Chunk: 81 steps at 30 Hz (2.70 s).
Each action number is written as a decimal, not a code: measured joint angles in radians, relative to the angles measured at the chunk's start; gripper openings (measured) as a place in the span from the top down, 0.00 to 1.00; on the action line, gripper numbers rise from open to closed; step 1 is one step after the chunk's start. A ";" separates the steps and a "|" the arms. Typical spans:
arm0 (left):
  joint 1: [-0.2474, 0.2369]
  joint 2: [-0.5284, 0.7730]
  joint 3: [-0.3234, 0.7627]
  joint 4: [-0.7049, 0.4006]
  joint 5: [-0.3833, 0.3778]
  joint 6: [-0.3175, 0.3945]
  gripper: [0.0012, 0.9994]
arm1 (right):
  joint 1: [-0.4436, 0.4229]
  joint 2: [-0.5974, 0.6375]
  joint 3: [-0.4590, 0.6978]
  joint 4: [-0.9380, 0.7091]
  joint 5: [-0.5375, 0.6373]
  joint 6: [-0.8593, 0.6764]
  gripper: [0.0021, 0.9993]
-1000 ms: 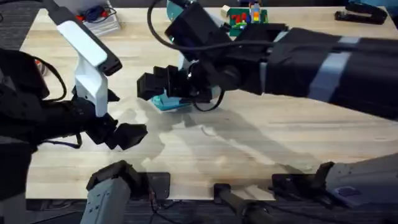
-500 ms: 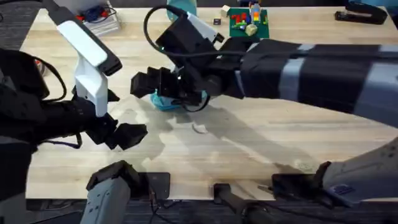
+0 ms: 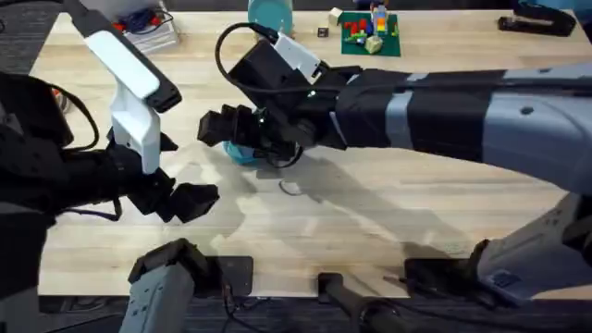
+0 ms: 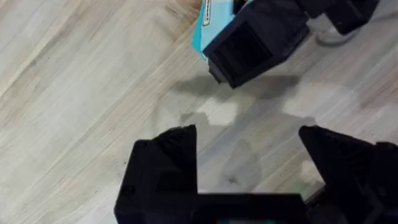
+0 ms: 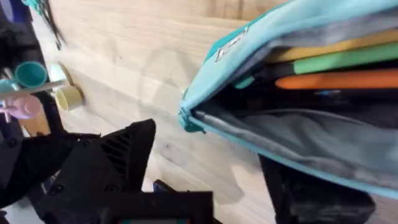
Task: Unzip the bag, pick up the pens from the table one at a time and place them inside, then zip the bag closed.
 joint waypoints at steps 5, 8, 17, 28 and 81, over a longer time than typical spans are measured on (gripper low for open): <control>0.000 0.000 0.000 0.000 0.000 0.000 0.01 | 0.000 0.000 0.000 0.000 0.023 0.011 0.19; 0.000 0.000 0.000 0.000 0.000 0.000 0.01 | 0.000 0.000 0.000 0.000 0.033 0.015 0.35; 0.000 0.000 0.000 0.000 0.000 0.000 0.01 | 0.000 0.000 -0.001 -0.002 0.043 0.022 0.72; 0.000 0.000 0.000 0.000 0.000 0.000 0.01 | -0.001 0.000 -0.001 -0.010 0.042 0.022 0.97; 0.000 0.000 0.000 0.000 0.000 0.000 0.01 | -0.107 -0.236 -0.006 -0.117 -0.010 -0.305 0.97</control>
